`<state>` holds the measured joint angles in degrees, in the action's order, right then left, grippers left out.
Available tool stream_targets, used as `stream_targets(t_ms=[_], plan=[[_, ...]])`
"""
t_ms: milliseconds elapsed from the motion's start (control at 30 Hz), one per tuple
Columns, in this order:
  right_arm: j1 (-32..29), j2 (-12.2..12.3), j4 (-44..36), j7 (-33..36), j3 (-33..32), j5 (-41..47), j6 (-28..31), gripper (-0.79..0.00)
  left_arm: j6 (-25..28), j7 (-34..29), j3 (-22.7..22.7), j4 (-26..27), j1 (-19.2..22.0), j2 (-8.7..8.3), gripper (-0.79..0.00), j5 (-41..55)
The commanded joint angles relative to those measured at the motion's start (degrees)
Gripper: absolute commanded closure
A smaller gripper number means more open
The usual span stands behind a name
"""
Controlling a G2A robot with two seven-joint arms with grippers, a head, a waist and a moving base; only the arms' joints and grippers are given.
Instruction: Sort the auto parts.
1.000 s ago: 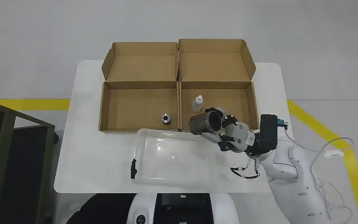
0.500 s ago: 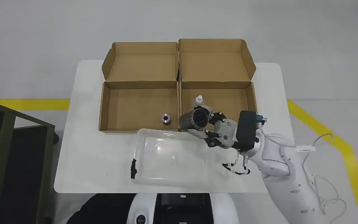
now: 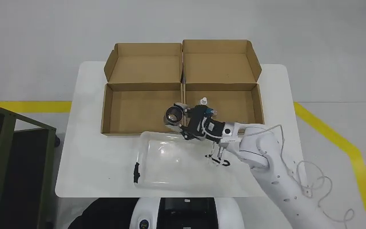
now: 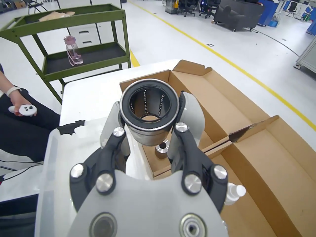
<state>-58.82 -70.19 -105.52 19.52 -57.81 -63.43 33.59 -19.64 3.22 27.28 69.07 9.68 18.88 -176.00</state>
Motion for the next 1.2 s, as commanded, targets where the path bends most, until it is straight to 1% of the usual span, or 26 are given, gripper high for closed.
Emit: stream_targets(t_ms=[0, 267, 467, 733, 1167], plan=[[2.6, -0.6, 1.6, 1.3, 2.3, -0.9, -1.8, 0.000, 0.0, 0.0, 0.0, 0.0, 0.0, 0.00, -0.785, 0.0], [11.6, -3.6, 10.0, 5.7, 11.1, -3.0, -7.7, 0.000, 0.0, 0.0, 0.0, 0.0, 0.0, 0.00, -0.785, 0.0], [16.4, -5.8, 16.2, 7.3, 15.8, -3.2, -10.4, 0.000, 0.0, 0.0, 0.0, 0.0, 0.0, 0.00, -0.785, 0.0], [21.0, -8.5, 23.0, 8.8, 19.7, -2.9, -13.1, 0.000, 0.0, 0.0, 0.0, 0.0, 0.0, 0.00, -0.785, 0.0], [25.4, -12.5, 34.2, 8.9, 23.7, -1.8, -14.9, 0.000, 0.0, 0.0, 0.0, 0.0, 0.0, 0.00, -0.785, 0.0]])
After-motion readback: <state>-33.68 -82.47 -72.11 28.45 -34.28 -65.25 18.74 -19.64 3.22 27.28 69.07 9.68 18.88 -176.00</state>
